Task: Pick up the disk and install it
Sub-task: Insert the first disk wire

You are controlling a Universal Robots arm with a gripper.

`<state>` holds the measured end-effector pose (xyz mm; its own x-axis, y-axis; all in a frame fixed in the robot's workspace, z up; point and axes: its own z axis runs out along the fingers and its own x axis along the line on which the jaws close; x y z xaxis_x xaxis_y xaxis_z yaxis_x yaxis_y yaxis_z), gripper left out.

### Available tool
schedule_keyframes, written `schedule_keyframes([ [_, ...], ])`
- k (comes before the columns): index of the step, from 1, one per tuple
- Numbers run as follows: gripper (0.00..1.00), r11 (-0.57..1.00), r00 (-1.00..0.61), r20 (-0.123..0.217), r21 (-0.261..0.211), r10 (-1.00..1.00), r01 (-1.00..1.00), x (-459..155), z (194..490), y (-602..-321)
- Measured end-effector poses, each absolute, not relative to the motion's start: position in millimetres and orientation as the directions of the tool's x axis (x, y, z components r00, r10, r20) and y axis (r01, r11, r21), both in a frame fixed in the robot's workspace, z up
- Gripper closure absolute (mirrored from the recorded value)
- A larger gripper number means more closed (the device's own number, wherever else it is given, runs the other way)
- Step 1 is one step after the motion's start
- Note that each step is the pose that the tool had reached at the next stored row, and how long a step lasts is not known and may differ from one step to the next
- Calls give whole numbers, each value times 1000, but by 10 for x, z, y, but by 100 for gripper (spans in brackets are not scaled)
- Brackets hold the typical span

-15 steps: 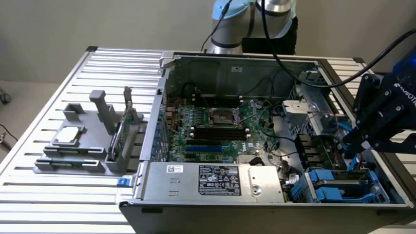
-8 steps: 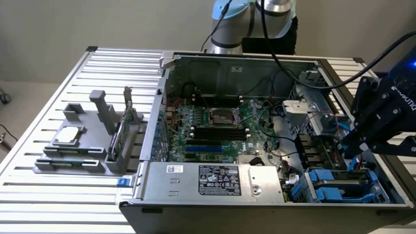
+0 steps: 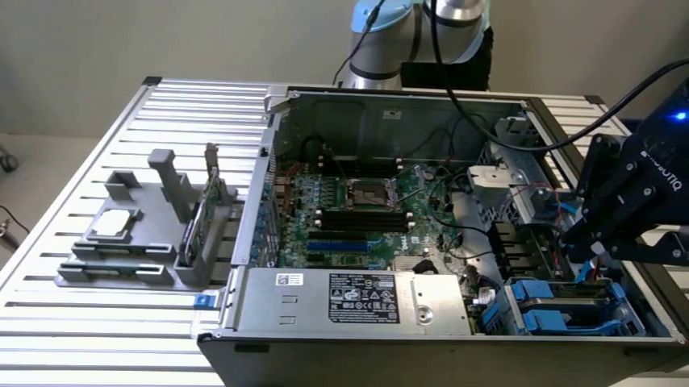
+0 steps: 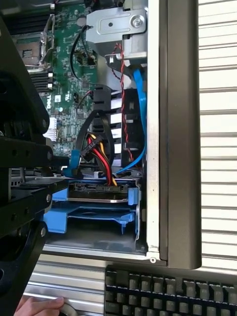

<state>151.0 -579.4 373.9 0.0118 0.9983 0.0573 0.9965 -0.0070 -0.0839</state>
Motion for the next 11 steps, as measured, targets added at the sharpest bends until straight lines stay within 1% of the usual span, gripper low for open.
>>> schedule_keyframes([
  [4, 77, -7, 12, 57, -84, 998, 996, 1510, 3718, -5794],
  [5, 84, -7, 12, 57, -84, 998, 996, 1511, 3714, -5794],
  [6, 84, -7, 12, 57, -84, 998, 996, 1511, 3710, -5794],
  [7, 89, -7, 12, 57, -84, 998, 996, 1512, 3707, -5794],
  [11, 89, -7, 12, 57, -84, 998, 996, 1514, 3701, -5794],
])
